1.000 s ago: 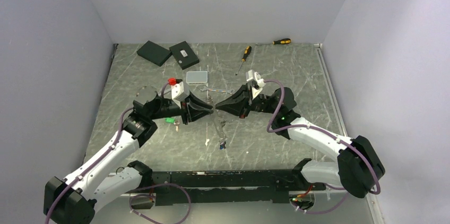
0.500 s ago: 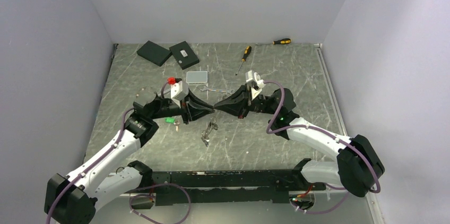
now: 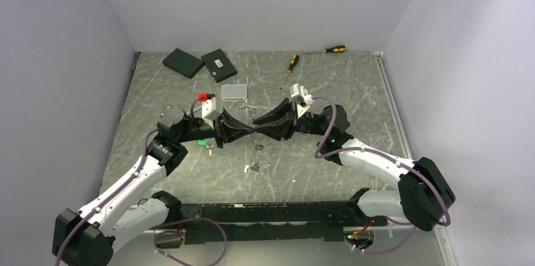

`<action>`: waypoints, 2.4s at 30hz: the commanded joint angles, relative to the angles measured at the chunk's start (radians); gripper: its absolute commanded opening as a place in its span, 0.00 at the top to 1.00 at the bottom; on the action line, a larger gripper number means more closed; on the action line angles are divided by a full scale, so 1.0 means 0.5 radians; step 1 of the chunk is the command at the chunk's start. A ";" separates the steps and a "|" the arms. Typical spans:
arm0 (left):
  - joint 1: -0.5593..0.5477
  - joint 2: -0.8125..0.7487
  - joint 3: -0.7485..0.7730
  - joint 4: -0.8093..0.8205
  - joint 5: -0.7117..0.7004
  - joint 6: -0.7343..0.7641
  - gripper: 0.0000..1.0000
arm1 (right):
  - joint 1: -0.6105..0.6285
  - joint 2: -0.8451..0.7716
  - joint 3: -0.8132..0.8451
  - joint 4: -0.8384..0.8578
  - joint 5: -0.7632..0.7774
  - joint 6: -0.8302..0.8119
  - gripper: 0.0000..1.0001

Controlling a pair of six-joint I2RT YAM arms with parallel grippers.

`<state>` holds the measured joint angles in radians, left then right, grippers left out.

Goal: Put the keys on the keyring

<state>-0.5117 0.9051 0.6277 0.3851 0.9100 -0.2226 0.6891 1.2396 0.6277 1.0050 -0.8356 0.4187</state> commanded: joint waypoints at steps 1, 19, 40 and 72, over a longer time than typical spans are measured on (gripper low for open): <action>-0.004 -0.088 0.063 -0.221 -0.051 0.188 1.00 | 0.018 -0.104 0.156 -0.380 0.067 -0.192 0.56; -0.134 0.048 0.546 -1.556 -0.387 1.201 1.00 | 0.071 -0.338 0.351 -1.756 0.421 -1.161 0.47; -0.438 0.120 0.558 -1.719 -0.738 1.333 1.00 | 0.321 -0.144 0.350 -1.803 0.502 -1.496 0.59; -0.434 0.046 0.507 -1.610 -0.736 1.233 1.00 | 0.401 -0.110 0.317 -1.592 0.525 -1.431 1.00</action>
<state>-0.7261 0.9794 0.8806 -0.4923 0.5224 0.4030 0.8814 1.2190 0.7704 0.1295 -0.5995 -0.2726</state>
